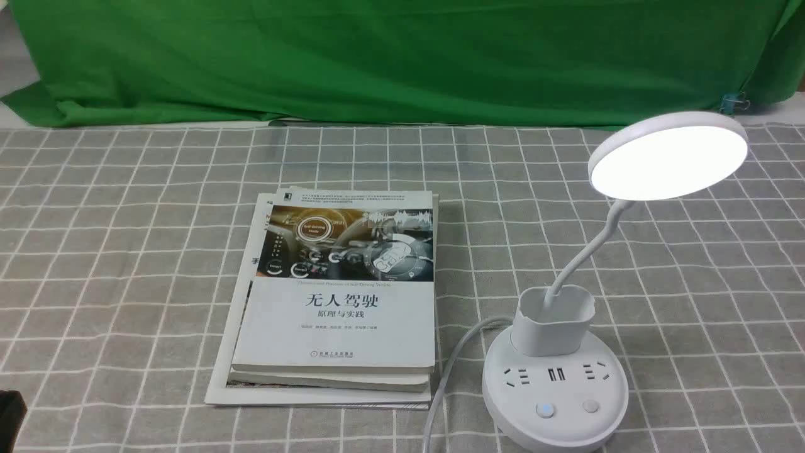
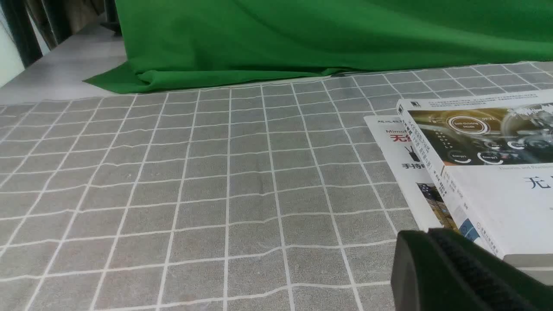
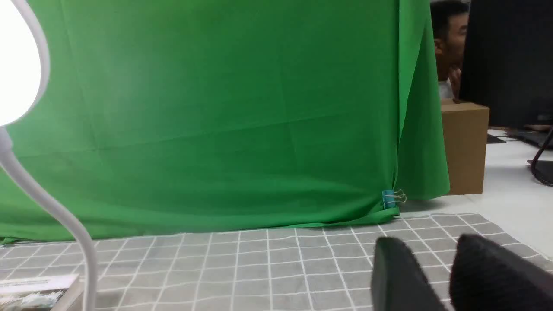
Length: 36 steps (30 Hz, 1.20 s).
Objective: Turn off the desk lamp on the grey coffee tablecloth by hand.
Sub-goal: 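Press the power button on the lamp base to turn the lamp off with the right gripper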
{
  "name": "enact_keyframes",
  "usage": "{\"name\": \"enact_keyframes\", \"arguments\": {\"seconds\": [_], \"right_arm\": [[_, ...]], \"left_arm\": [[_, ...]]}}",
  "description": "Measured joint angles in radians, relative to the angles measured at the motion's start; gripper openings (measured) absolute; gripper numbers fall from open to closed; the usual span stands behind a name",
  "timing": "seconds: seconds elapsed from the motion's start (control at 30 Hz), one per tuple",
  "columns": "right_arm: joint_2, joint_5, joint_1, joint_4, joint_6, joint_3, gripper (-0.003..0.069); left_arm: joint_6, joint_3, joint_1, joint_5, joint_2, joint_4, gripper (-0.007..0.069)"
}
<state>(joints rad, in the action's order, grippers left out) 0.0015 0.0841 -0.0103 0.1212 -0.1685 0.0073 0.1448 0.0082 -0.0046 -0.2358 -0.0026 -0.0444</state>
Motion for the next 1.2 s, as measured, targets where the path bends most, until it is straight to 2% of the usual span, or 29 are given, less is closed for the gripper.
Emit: {"name": "enact_keyframes", "arguments": {"seconds": [0.33,0.57,0.67,0.97,1.2], "right_arm": [[0.0,0.094,0.0,0.002,-0.069,0.0,0.0244],[0.008,0.027,0.0,0.002,-0.197,0.0,0.0244],[0.043,0.02,0.0,0.002,-0.213,0.0,0.0244],[0.423,0.019,0.0,0.002,-0.229,-0.026,0.0244],[0.726,0.127,0.0,0.001,-0.26,-0.131,0.0244]], "left_arm": [[0.0,0.0,0.0,0.0,0.0,0.0,0.0001],[0.0,0.0,0.0,0.0,0.0,0.0,0.0001],[0.0,0.0,0.0,0.0,0.0,0.0,0.0001],[0.0,0.0,0.0,0.0,0.0,0.001,0.0001],[0.0,0.0,0.0,0.0,0.0,0.001,0.0001]]}}
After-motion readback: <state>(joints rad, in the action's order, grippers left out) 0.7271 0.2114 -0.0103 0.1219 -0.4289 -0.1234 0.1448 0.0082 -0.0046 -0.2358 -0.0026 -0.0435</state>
